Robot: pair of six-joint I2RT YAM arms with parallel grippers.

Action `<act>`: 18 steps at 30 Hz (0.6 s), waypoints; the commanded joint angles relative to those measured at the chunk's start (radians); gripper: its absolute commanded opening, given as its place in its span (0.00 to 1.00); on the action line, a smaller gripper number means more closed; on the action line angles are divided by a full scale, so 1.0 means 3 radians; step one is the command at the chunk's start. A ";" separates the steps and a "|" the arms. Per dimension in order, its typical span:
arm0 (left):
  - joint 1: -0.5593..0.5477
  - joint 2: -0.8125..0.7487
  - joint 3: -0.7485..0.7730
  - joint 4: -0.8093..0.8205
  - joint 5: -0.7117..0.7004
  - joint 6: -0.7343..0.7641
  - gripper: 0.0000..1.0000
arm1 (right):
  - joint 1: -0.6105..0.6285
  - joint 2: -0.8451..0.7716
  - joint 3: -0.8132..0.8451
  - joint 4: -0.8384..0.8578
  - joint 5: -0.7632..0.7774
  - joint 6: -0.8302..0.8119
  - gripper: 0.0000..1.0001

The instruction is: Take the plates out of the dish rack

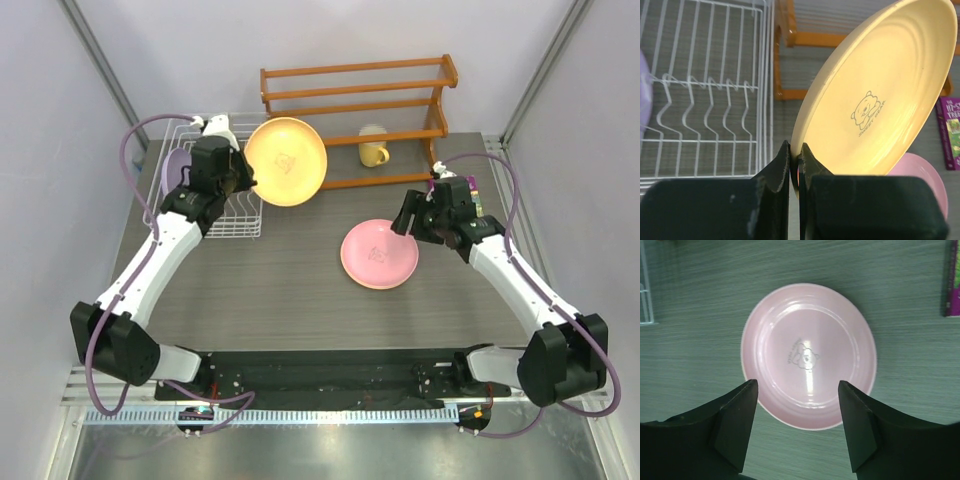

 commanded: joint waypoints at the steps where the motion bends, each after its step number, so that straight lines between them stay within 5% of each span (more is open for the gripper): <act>1: -0.0014 0.0035 -0.0095 0.0345 0.0522 -0.0365 0.00 | 0.0181 -0.0178 0.0131 0.0316 -0.0192 0.0174 0.73; 18: -0.0249 -0.0021 -0.0662 0.0319 0.0855 -0.0708 0.00 | 0.0406 0.0164 0.0365 0.0936 -0.0146 0.0236 0.75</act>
